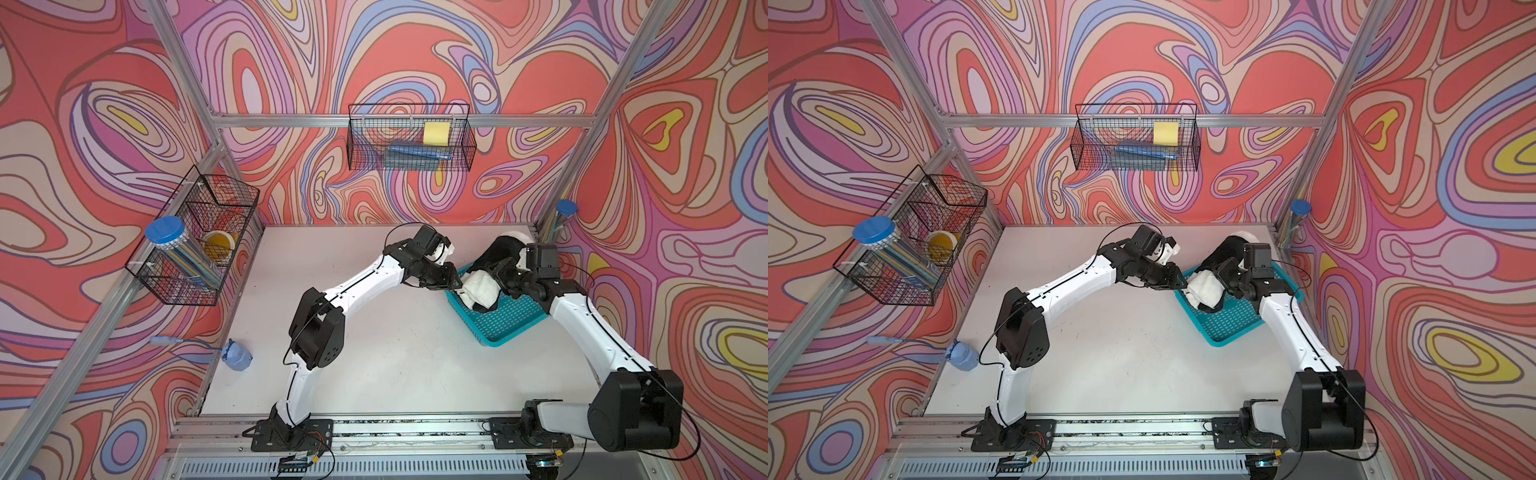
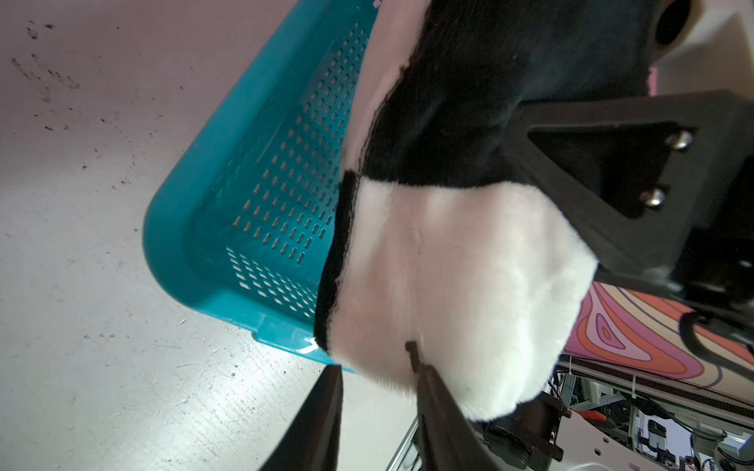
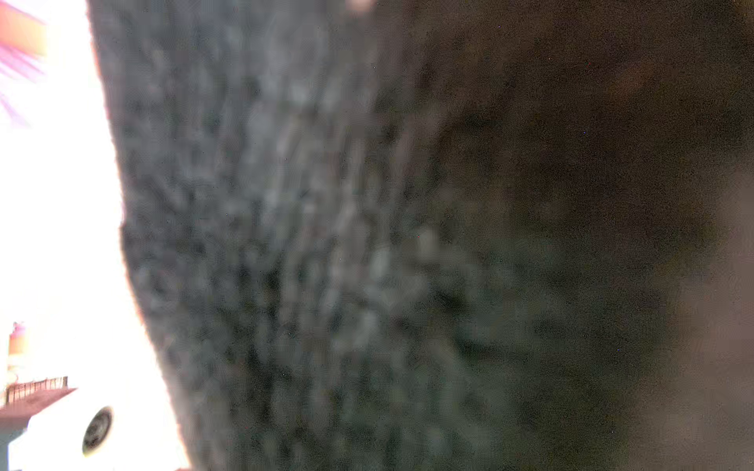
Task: Roll up the pillowcase
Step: Place the pillowcase in the bin.
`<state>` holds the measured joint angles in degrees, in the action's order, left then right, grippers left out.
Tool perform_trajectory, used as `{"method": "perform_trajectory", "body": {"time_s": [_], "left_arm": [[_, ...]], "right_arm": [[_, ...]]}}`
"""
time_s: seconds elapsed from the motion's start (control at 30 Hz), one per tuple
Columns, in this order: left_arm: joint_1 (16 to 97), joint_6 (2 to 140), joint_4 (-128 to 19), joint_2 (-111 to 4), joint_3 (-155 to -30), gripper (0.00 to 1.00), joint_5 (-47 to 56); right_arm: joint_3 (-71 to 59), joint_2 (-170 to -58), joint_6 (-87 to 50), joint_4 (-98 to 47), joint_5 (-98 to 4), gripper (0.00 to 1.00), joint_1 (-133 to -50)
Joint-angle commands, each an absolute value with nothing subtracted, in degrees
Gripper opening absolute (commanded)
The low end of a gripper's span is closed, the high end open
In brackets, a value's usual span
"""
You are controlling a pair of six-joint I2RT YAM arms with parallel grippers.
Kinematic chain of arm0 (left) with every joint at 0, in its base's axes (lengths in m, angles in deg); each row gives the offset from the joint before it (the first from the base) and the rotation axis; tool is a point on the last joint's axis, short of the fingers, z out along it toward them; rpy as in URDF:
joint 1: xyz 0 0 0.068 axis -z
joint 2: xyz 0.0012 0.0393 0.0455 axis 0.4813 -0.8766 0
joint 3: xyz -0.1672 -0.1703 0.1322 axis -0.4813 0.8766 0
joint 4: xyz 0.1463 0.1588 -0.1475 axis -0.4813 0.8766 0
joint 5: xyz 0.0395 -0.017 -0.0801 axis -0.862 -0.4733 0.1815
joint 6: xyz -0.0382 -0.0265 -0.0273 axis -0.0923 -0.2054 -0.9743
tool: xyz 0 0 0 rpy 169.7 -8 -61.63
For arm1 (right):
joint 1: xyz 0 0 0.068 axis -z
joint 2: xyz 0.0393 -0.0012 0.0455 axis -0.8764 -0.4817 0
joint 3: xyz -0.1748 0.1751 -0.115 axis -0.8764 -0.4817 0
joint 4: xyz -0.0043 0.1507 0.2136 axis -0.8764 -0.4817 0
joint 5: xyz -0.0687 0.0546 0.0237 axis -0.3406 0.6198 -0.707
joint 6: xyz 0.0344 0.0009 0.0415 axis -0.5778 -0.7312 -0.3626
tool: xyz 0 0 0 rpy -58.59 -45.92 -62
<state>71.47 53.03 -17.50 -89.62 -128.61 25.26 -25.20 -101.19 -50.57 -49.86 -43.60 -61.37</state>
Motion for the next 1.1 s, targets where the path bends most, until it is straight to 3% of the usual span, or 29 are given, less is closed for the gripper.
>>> {"method": "perform_trajectory", "body": {"time_s": [0.0,0.33,0.77,1.07], "left_arm": [[71.0,53.7,-17.0,-87.2,-126.7,0.37,26.2],[70.6,56.2,-16.4,-85.3,-123.4,0.36,24.9],[70.5,56.7,-15.6,-86.3,-124.3,0.38,25.9],[68.7,57.0,-13.7,-83.0,-120.8,0.44,25.9]], "right_arm": [[-27.5,-102.2,-53.2,-42.7,-44.4,0.38,-60.9],[-38.3,-102.2,-56.3,-34.4,-46.0,0.39,-60.7],[-27.8,-115.5,-50.9,-52.5,-51.3,0.45,-60.8],[-23.4,-116.5,-52.5,-65.2,-53.6,0.74,-60.8]]}}
